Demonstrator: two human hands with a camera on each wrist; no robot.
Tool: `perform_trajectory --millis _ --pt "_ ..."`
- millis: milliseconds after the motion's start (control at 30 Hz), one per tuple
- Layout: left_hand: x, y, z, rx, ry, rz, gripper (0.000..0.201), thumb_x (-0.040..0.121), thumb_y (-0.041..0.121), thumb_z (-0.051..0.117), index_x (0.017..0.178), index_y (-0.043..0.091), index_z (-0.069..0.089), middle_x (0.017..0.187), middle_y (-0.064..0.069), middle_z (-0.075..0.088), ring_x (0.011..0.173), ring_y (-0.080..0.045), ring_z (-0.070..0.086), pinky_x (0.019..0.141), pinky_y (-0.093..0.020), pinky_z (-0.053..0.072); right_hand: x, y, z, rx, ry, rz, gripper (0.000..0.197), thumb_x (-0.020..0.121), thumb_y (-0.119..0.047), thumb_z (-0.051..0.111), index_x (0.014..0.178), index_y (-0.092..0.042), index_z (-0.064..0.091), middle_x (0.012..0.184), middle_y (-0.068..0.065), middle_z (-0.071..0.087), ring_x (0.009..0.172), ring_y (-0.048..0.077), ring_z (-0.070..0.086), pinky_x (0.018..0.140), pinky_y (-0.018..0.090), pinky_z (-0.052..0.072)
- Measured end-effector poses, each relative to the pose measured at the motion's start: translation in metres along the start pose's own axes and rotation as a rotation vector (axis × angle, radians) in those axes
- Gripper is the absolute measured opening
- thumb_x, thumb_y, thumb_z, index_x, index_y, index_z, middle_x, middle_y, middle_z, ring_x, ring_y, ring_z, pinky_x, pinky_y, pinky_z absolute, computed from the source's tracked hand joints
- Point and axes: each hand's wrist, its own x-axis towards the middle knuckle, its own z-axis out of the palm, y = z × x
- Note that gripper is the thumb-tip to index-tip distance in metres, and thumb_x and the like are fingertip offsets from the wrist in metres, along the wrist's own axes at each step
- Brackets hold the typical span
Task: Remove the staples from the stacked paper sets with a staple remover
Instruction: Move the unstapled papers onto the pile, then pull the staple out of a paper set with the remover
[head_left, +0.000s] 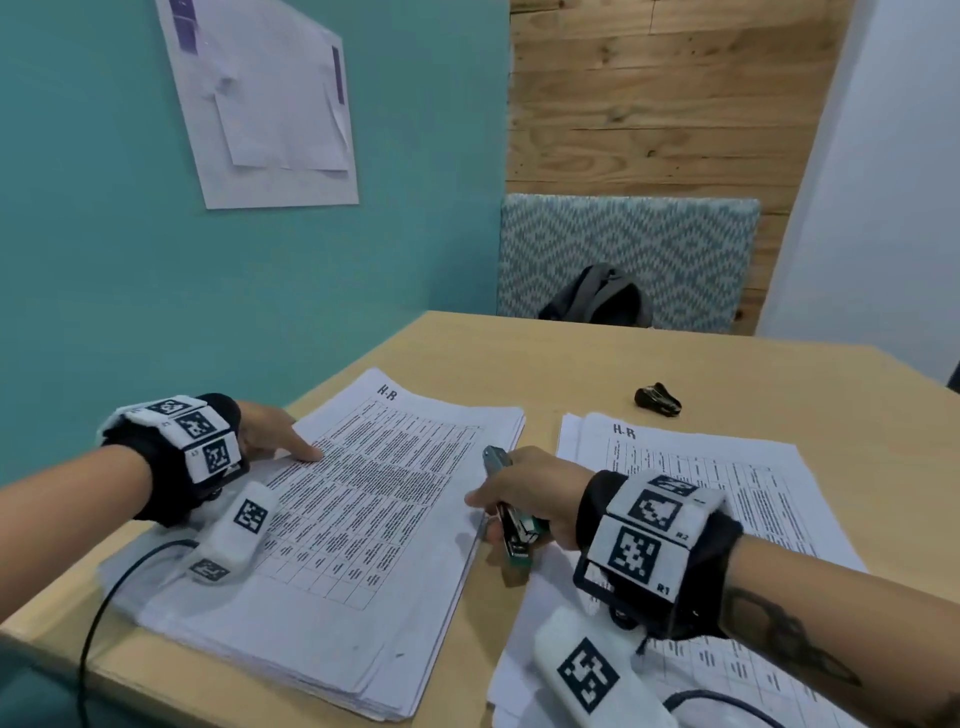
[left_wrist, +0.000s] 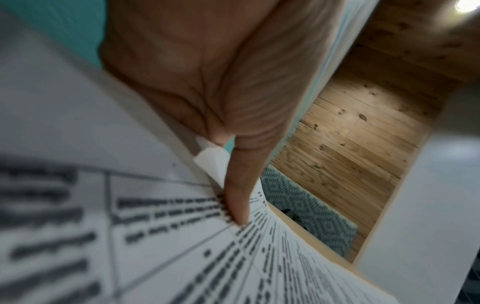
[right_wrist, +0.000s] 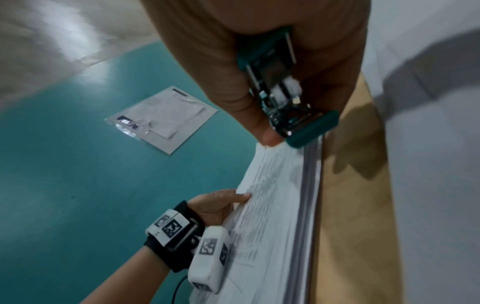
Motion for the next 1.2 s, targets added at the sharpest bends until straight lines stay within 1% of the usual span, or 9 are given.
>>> perform_trajectory --millis 67,133,267,367,567,767,1033,1100,1200 --pt "-0.018 0.013 0.007 0.144 0.065 -0.033 0.048 0.082 0.037 0.067 0.106 -0.001 0.05 0.077 -0.01 0.055 0.057 -0.016 0.044 0.05 -0.023 0.034 -0.009 -0.004 -0.011 -0.04 0.028 -0.039 0.02 0.09 -0.005 0.058 0.079 -0.006 0.041 0.071 0.01 0.046 0.04 0.014 0.052 0.048 0.025 0.052" --pt "-0.033 0.025 0.01 0.276 0.178 -0.025 0.048 0.084 0.04 0.064 0.11 0.002 0.051 0.091 -0.009 0.057 0.066 -0.013 0.046 0.049 -0.018 0.035 -0.021 -0.008 -0.031 -0.095 0.088 -0.08 0.018 0.09 -0.009 0.06 0.081 -0.008 0.043 0.072 0.007 0.05 0.039 0.01 0.051 0.04 0.018 0.044" --pt "-0.073 0.063 0.01 0.413 0.341 0.114 0.063 0.089 0.041 0.056 0.135 0.002 0.038 0.14 -0.014 0.043 0.115 -0.025 0.05 0.087 -0.028 0.041 -0.049 -0.005 -0.093 -0.183 0.232 -0.098 0.015 0.088 -0.008 0.062 0.081 -0.005 0.048 0.076 0.011 0.055 0.049 0.015 0.051 0.052 0.029 0.043" --pt "-0.091 0.105 0.024 0.224 0.217 0.267 0.041 0.088 0.04 0.058 0.113 0.008 0.052 0.118 -0.012 0.055 0.086 -0.021 0.052 0.066 -0.025 0.04 -0.068 0.019 -0.135 -0.241 0.339 0.01 0.012 0.087 -0.004 0.062 0.088 0.0 0.05 0.074 0.013 0.054 0.053 0.02 0.052 0.054 0.031 0.043" --pt "-0.095 0.184 0.104 0.073 -0.141 0.351 0.019 0.091 0.027 0.059 0.098 0.01 0.054 0.078 0.002 0.052 0.068 -0.009 0.048 0.055 -0.018 0.034 -0.086 0.078 -0.178 -0.351 0.512 0.189 0.022 0.086 -0.001 0.063 0.08 -0.006 0.043 0.075 0.014 0.043 0.052 0.022 0.046 0.057 0.031 0.031" --pt "-0.082 0.207 0.146 0.051 -0.162 0.253 0.036 0.089 0.025 0.061 0.116 0.003 0.053 0.079 -0.002 0.049 0.061 -0.014 0.047 0.049 -0.025 0.036 -0.088 0.107 -0.191 -0.375 0.534 0.299 0.022 0.081 -0.006 0.068 0.074 -0.005 0.047 0.075 0.011 0.045 0.066 0.02 0.041 0.058 0.028 0.027" --pt "-0.074 0.209 0.145 -0.101 -0.215 0.108 0.028 0.085 0.025 0.067 0.084 0.006 0.046 0.069 -0.006 0.044 0.053 -0.017 0.04 0.043 -0.023 0.034 -0.076 0.11 -0.187 -0.414 0.519 0.238 0.026 0.077 -0.019 0.075 0.081 -0.005 0.053 0.086 0.014 0.058 0.077 0.025 0.052 0.065 0.029 0.036" --pt "-0.073 0.209 0.149 -0.116 -0.204 0.126 0.026 0.086 0.024 0.066 0.086 0.005 0.049 0.07 -0.01 0.047 0.055 -0.019 0.04 0.049 -0.026 0.035 -0.076 0.11 -0.187 -0.424 0.52 0.239 0.027 0.077 -0.019 0.075 0.079 -0.006 0.051 0.083 0.013 0.056 0.076 0.025 0.05 0.063 0.028 0.034" --pt "-0.066 0.209 0.153 -0.069 -0.142 0.202 0.048 0.081 0.03 0.071 0.114 0.0 0.053 0.103 -0.021 0.06 0.081 -0.026 0.05 0.069 -0.031 0.037 -0.076 0.11 -0.189 -0.428 0.519 0.242 0.027 0.077 -0.017 0.076 0.077 -0.006 0.051 0.08 0.011 0.054 0.072 0.024 0.049 0.059 0.028 0.032"
